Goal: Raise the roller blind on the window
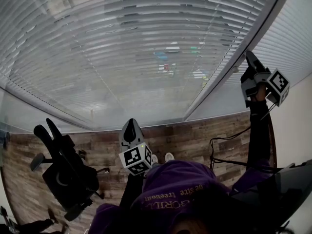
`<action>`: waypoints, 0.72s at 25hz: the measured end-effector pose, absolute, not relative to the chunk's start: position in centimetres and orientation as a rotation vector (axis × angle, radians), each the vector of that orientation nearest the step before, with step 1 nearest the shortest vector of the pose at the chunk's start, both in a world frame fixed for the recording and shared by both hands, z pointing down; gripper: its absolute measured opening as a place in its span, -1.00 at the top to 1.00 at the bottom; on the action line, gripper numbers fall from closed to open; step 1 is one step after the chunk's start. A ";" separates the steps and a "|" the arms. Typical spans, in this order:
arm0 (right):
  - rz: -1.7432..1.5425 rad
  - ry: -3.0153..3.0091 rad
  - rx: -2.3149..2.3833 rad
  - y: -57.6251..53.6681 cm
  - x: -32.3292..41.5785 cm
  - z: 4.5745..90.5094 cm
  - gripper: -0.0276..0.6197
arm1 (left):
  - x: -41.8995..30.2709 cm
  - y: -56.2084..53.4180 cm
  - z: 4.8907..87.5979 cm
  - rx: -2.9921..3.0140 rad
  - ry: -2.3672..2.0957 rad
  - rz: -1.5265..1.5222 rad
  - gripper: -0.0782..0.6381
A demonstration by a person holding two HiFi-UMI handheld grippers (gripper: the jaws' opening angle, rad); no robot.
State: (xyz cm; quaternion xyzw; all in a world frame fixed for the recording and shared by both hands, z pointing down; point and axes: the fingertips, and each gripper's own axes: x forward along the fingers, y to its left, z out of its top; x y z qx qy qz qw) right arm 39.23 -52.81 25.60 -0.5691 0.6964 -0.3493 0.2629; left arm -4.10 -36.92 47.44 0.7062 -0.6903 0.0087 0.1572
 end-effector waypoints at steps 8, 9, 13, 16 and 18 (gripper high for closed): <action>-0.247 2.304 -1.988 -52.4 39.0 23.9 0.54 | -4.3 -36.8 47.3 2.027 -1.983 0.027 0.78; -0.129 2.359 -2.059 -52.3 38.7 23.8 0.54 | -4.3 -36.8 47.3 2.027 -1.985 0.027 0.78; 0.335 2.553 -2.342 -52.5 37.3 24.1 0.54 | -4.5 -36.6 46.9 2.032 -1.984 0.017 0.78; 0.567 2.579 -2.493 -52.4 37.2 24.9 0.54 | -4.6 -36.5 46.9 2.025 -1.985 0.018 0.78; 0.658 2.564 -2.537 -52.4 37.3 24.9 0.54 | -4.8 -36.5 46.8 2.021 -1.990 0.019 0.78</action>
